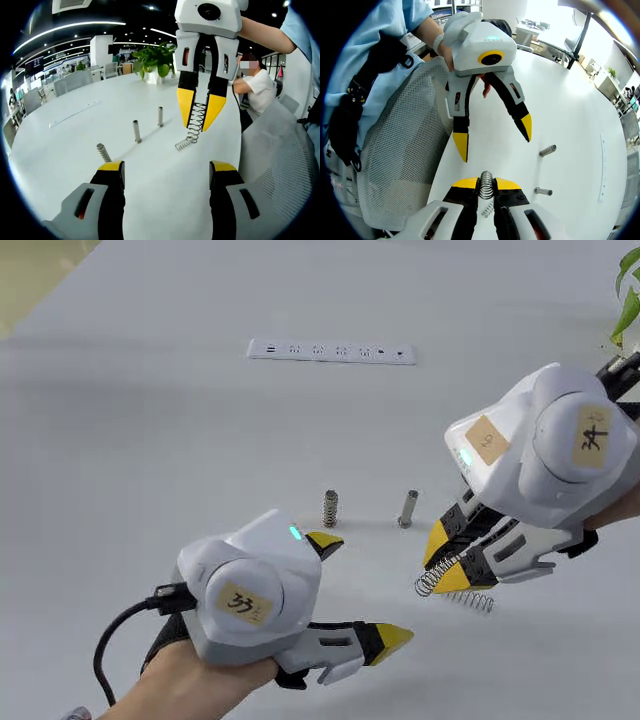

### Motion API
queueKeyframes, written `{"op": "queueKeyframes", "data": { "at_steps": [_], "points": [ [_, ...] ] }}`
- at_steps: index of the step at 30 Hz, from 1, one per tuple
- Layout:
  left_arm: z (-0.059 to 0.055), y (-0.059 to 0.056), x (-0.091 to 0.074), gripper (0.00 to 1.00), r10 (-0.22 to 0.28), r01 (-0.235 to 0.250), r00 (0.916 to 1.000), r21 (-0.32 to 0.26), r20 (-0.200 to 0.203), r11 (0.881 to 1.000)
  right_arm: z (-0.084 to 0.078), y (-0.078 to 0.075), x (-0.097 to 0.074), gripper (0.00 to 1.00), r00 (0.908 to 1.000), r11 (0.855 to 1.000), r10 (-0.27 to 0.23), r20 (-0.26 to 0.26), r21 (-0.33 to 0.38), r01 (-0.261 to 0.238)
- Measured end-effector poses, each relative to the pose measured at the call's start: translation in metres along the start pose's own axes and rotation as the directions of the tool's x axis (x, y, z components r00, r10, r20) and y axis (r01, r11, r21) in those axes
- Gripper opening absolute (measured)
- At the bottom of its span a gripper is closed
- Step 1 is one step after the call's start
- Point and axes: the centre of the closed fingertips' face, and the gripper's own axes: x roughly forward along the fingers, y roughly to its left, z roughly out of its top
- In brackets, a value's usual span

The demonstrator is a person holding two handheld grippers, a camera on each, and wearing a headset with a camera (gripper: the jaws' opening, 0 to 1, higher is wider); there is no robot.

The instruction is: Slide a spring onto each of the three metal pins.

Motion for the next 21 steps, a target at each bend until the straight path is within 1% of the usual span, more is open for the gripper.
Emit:
{"op": "queueKeyframes", "data": {
  "at_steps": [2, 4, 5, 6, 7, 8, 9, 10, 13, 14, 21],
  "points": [
    [-0.001, 0.003, -0.001, 0.73, 0.008, -0.008, 1.0000, -0.011, -0.004, 1.000, -0.001, 0.001, 0.001, 0.08, 1.0000, 1.000, 0.002, -0.004, -0.001, -0.002],
    [-0.001, 0.006, -0.003, 0.75, 0.023, -0.023, 0.9997, -0.022, 0.003, 0.999, -0.001, 0.002, 0.002, 0.08, 1.0000, 1.000, 0.005, -0.005, -0.003, -0.005],
    [0.000, 0.009, -0.004, 0.77, 0.034, -0.034, 0.9994, -0.039, 0.009, 0.999, -0.001, 0.002, 0.002, 0.08, 1.0000, 1.000, 0.007, -0.005, -0.004, -0.007],
    [0.000, 0.011, -0.005, 0.80, 0.044, -0.044, 0.9989, -0.047, 0.014, 0.998, -0.001, 0.002, 0.002, 0.08, 1.0000, 1.000, 0.007, -0.005, -0.004, -0.007],
    [0.002, 0.013, -0.006, 0.83, 0.051, -0.049, 0.9983, -0.075, 0.029, 0.996, -0.002, 0.001, 0.001, 0.08, 1.0000, 1.000, 0.006, -0.006, -0.005, -0.007],
    [0.003, 0.014, -0.006, 0.86, 0.049, -0.046, 0.9983, -0.096, 0.032, 0.994, -0.003, 0.001, 0.001, 0.08, 1.0000, 1.000, 0.006, -0.007, -0.004, -0.006],
    [0.003, 0.016, -0.007, 0.90, 0.059, -0.055, 0.9976, -0.104, 0.037, 0.993, -0.004, 0.000, 0.000, 0.08, 0.9999, 1.000, 0.006, -0.008, -0.003, -0.006],
    [0.005, 0.020, -0.009, 0.92, 0.075, -0.069, 0.9959, -0.107, 0.051, 0.992, -0.005, -0.001, 0.000, 0.08, 0.9999, 1.000, 0.005, -0.011, -0.002, -0.005],
    [0.004, 0.025, -0.012, 0.97, 0.096, -0.088, 0.9940, -0.123, 0.053, 0.988, -0.009, -0.002, 0.000, 0.08, 0.9997, 1.000, 0.006, -0.022, -0.006, -0.006],
    [0.003, 0.026, -0.012, 0.99, 0.095, -0.088, 0.9941, -0.127, 0.052, 0.988, -0.010, -0.003, -0.001, 0.08, 0.9997, 1.000, 0.006, -0.025, -0.007, -0.007],
    [0.002, 0.033, -0.018, 0.99, 0.123, -0.114, 0.9909, -0.149, 0.054, 0.982, -0.014, -0.012, -0.002, 0.08, 0.9989, 1.000, 0.011, -0.046, -0.017, -0.012]
  ]
}}
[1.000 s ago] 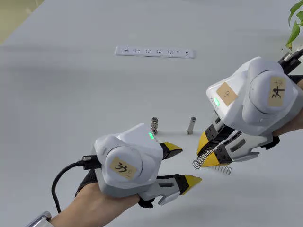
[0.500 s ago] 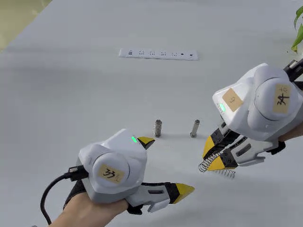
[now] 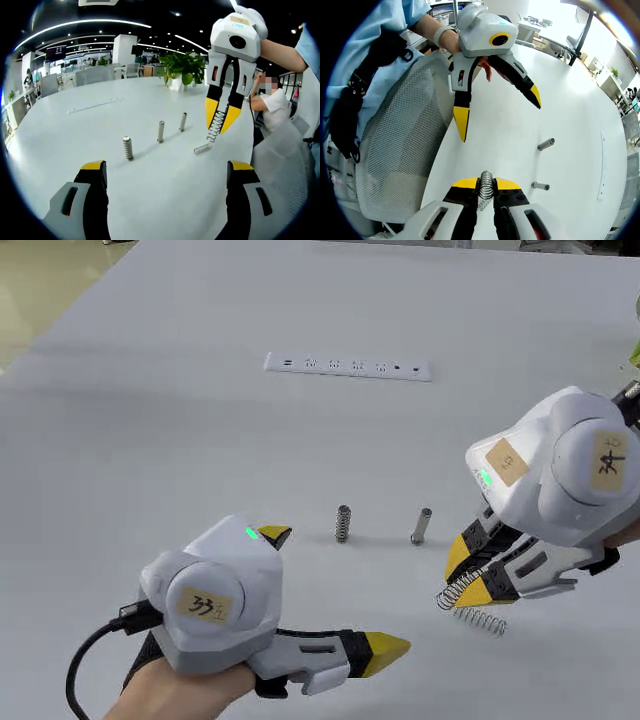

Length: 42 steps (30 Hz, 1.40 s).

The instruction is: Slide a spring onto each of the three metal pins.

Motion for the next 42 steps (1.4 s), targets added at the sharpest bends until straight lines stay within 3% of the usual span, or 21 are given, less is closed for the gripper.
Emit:
{"op": "queueKeyframes", "data": {
  "at_steps": [6, 9, 20, 22, 30, 42],
  "points": [
    [-0.003, 0.004, -0.001, 0.99, 0.013, -0.013, 0.9999, -0.009, -0.002, 1.000, -0.009, -0.020, -0.003, 0.08, 0.9994, 1.000, -0.010, -0.033, -0.010, 0.009],
    [-0.004, 0.004, -0.001, 0.99, 0.015, -0.015, 0.9999, -0.007, -0.005, 1.000, -0.016, -0.030, -0.005, 0.08, 0.9970, 0.999, -0.039, -0.067, -0.025, 0.037],
    [-0.010, 0.007, -0.002, 0.98, 0.020, -0.020, 0.9997, -0.022, -0.014, 1.000, -0.017, -0.051, -0.011, 0.08, 0.9948, 0.999, -0.034, -0.096, -0.030, 0.031],
    [-0.011, 0.007, -0.001, 0.98, 0.021, -0.022, 0.9996, -0.020, -0.016, 1.000, -0.019, -0.063, -0.011, 0.08, 0.9941, 0.999, -0.033, -0.103, -0.035, 0.030],
    [-0.013, 0.007, 0.001, 0.97, 0.018, -0.019, 0.9997, -0.027, -0.017, 0.999, -0.025, -0.086, -0.013, 0.08, 0.9891, 0.998, -0.034, -0.143, -0.051, 0.027],
    [-0.015, 0.010, 0.004, 0.97, 0.022, -0.022, 0.9996, -0.039, -0.019, 0.999, -0.034, -0.103, -0.009, 0.08, 0.9770, 0.996, -0.039, -0.210, -0.086, 0.021]
  ]
}}
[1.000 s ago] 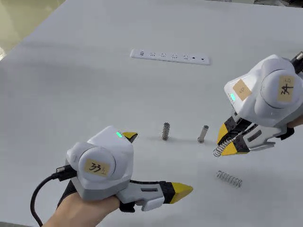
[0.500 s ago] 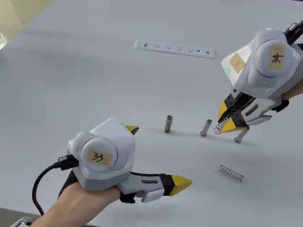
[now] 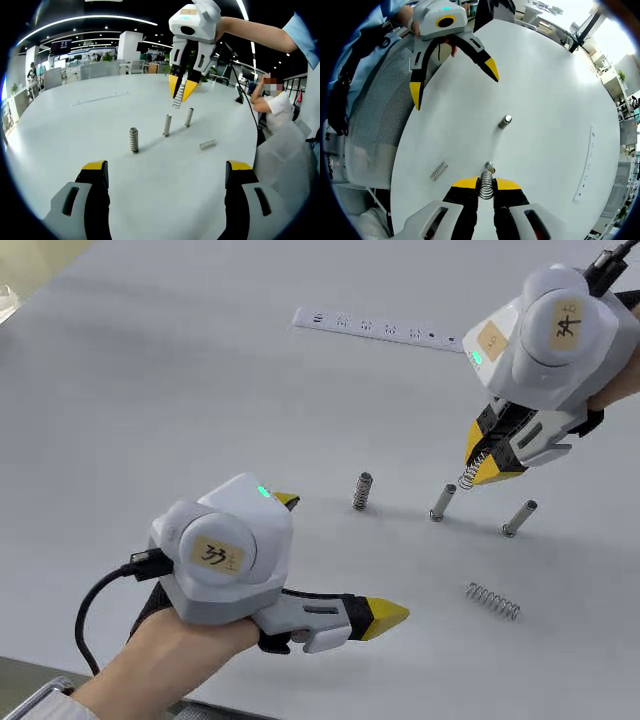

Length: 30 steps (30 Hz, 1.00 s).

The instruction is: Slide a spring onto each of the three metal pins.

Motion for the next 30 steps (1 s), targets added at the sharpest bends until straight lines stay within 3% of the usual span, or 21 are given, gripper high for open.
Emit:
{"op": "queueKeyframes", "data": {
  "at_steps": [30],
  "points": [
    [-0.008, 0.005, 0.003, 0.94, -0.009, 0.009, 0.9997, -0.022, -0.024, 1.000, 0.000, -0.004, 0.022, 0.08, 0.9982, 0.999, 0.048, -0.036, -0.011, -0.049]
  ]
}}
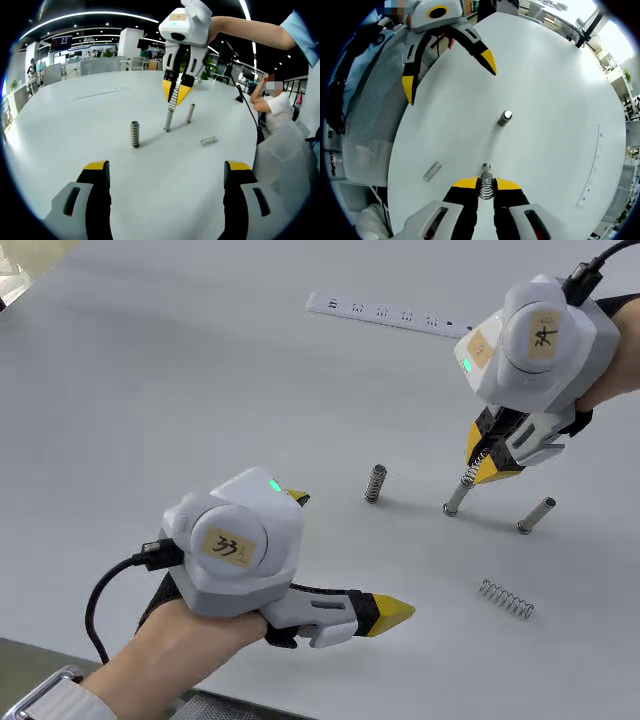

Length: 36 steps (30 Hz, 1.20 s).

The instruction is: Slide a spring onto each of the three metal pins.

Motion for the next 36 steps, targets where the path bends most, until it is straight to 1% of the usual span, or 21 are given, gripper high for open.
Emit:
{"op": "queueKeyframes", "data": {
  "at_steps": [3, 4, 8, 11, 17, 23, 32, 34, 36],
  "points": [
    [0.000, 0.001, 0.000, 0.93, 0.000, 0.000, 1.0000, -0.002, -0.001, 1.000, 0.002, 0.000, 0.001, 0.08, 1.0000, 1.000, 0.004, 0.000, -0.002, -0.004],
    [-0.001, 0.001, 0.000, 0.93, 0.000, 0.000, 1.0000, -0.003, -0.002, 1.000, 0.001, -0.002, 0.003, 0.08, 1.0000, 1.000, 0.004, -0.001, -0.003, -0.004],
    [-0.003, 0.001, 0.000, 0.92, 0.000, 0.000, 1.0000, -0.003, -0.009, 1.000, -0.001, -0.002, 0.009, 0.08, 0.9998, 1.000, 0.009, -0.016, -0.007, -0.009],
    [-0.003, 0.001, -0.001, 0.92, 0.001, -0.001, 1.0000, -0.007, -0.006, 1.000, -0.002, -0.002, 0.013, 0.08, 0.9998, 1.000, 0.014, -0.017, -0.004, -0.015],
    [-0.003, 0.002, 0.000, 0.92, 0.001, -0.001, 0.9999, -0.008, -0.010, 1.000, 0.001, 0.003, 0.021, 0.08, 0.9996, 1.000, 0.023, -0.018, 0.002, -0.022],
    [-0.004, 0.002, 0.001, 0.92, 0.000, 0.000, 0.9999, -0.009, -0.012, 1.000, 0.002, 0.004, 0.027, 0.08, 0.9994, 1.000, 0.026, -0.025, 0.004, -0.026],
    [-0.008, 0.004, 0.000, 0.91, 0.001, -0.001, 0.9998, -0.015, -0.019, 1.000, -0.003, 0.001, 0.043, 0.08, 0.9987, 0.999, 0.035, -0.038, 0.009, -0.034],
    [-0.009, 0.004, -0.001, 0.91, 0.002, -0.003, 0.9998, -0.014, -0.022, 1.000, -0.005, -0.002, 0.047, 0.08, 0.9985, 0.999, 0.037, -0.040, 0.010, -0.036],
    [-0.010, 0.005, -0.001, 0.91, 0.003, -0.003, 0.9997, -0.016, -0.023, 1.000, -0.004, -0.002, 0.048, 0.08, 0.9985, 0.999, 0.036, -0.041, 0.012, -0.035]
  ]
}}
